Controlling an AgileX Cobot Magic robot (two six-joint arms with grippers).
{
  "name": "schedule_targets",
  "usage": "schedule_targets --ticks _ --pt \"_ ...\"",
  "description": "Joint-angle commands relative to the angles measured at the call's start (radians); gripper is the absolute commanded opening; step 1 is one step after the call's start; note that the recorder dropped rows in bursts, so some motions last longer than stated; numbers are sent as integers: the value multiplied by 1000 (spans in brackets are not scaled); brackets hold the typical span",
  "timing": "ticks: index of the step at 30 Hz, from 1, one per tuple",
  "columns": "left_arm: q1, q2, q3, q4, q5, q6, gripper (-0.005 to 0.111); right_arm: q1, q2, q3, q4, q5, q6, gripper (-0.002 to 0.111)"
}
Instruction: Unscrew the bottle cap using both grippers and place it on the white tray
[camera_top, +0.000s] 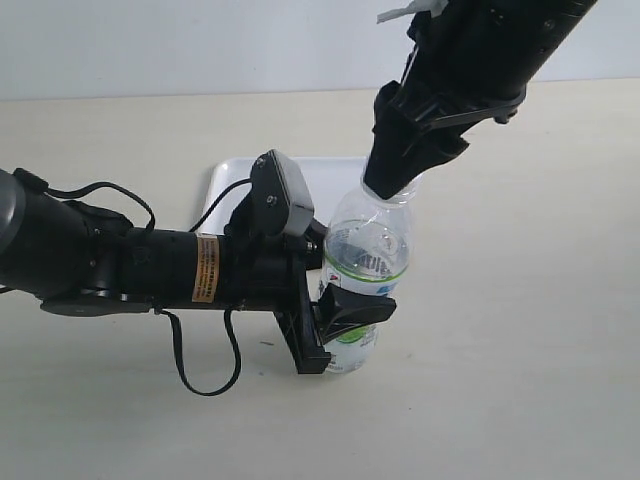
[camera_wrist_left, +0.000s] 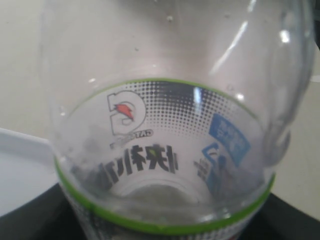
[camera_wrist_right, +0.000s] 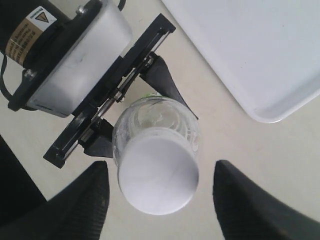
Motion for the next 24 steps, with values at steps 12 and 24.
schedule_targets --ticks 12,24 --pt "3 -14 8 -12 -24 -15 0 1 -2 -7 4 -10 -14 9" --pt "3 -14 8 -12 -24 -15 0 1 -2 -7 4 -5 -326 0"
